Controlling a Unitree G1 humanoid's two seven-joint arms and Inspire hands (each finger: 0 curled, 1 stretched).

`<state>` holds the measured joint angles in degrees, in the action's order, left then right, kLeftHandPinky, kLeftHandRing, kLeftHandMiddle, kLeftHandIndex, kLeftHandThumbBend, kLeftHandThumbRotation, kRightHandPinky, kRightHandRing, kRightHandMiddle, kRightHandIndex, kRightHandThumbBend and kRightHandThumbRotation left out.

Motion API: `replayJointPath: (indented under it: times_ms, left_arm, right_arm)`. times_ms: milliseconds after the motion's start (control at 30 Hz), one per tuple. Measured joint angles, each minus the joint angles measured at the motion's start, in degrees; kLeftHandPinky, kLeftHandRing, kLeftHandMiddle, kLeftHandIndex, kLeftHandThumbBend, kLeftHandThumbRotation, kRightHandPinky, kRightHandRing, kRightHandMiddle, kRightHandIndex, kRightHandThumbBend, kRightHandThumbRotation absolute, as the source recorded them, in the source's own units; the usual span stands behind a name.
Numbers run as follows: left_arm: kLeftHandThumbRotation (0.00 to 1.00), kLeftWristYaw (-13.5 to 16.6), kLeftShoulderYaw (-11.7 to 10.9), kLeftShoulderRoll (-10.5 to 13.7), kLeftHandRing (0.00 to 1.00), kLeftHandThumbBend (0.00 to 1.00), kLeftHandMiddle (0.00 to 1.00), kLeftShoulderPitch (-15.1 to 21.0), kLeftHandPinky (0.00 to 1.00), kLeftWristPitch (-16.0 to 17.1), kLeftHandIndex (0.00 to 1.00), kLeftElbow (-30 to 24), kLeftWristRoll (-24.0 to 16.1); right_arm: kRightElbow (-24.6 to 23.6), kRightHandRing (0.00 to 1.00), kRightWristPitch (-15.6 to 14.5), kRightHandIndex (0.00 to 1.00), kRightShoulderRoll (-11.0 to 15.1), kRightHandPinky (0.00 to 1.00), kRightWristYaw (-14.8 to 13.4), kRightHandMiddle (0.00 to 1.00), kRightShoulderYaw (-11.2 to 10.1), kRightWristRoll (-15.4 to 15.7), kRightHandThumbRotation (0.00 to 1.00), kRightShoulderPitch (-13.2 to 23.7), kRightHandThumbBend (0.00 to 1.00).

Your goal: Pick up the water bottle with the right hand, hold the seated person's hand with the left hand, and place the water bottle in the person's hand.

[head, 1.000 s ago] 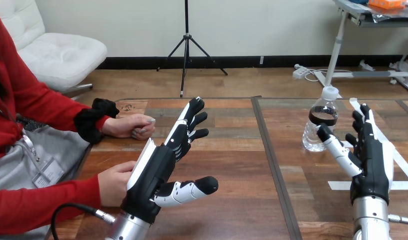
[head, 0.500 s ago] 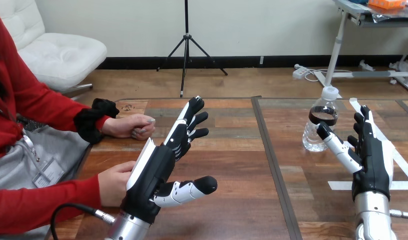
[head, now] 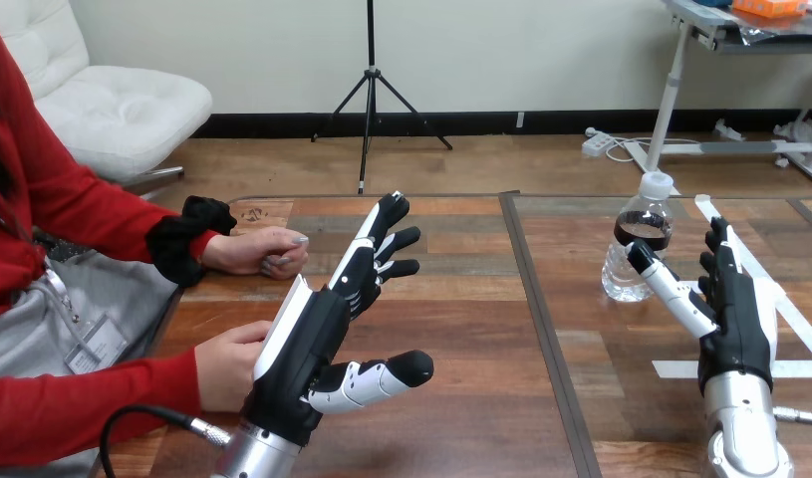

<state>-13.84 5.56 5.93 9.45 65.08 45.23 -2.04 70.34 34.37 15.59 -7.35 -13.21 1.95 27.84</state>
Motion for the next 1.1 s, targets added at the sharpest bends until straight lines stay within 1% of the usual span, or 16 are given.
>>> replayJointPath:
  times_ms: [267,567,967,1100]
  left_arm:
    - [0.75,0.3,0.0,0.0,0.91,1.00,0.98,0.0,0.81,0.1,0.99,0.0,-0.3]
    - [0.73,0.0,0.1,0.0,0.92,1.00,0.98,-0.1,0.81,0.1,0.99,-0.2,0.5]
    - [0.72,-0.5,0.1,0.0,0.92,1.00,0.98,-0.3,0.82,0.6,0.99,-0.5,1.7]
    - [0.71,-1.0,0.3,-0.1,0.92,1.00,0.98,-0.3,0.82,0.8,0.98,-0.5,2.2]
  right_arm:
    - [0.5,1.00,-3.4,1.00,0.3,1.00,0.0,1.00,0.1,0.3,0.54,1.3,1.00]
    - [1.3,1.00,-5.7,1.00,0.5,1.00,0.0,1.00,0.2,0.5,0.52,2.6,1.00]
    - [2.7,1.00,-8.8,1.00,0.9,1.00,0.0,1.00,1.3,1.3,0.56,4.4,1.00]
    - [3.0,0.98,-9.8,1.00,1.0,0.99,0.1,0.99,1.6,1.8,0.57,5.1,1.00]
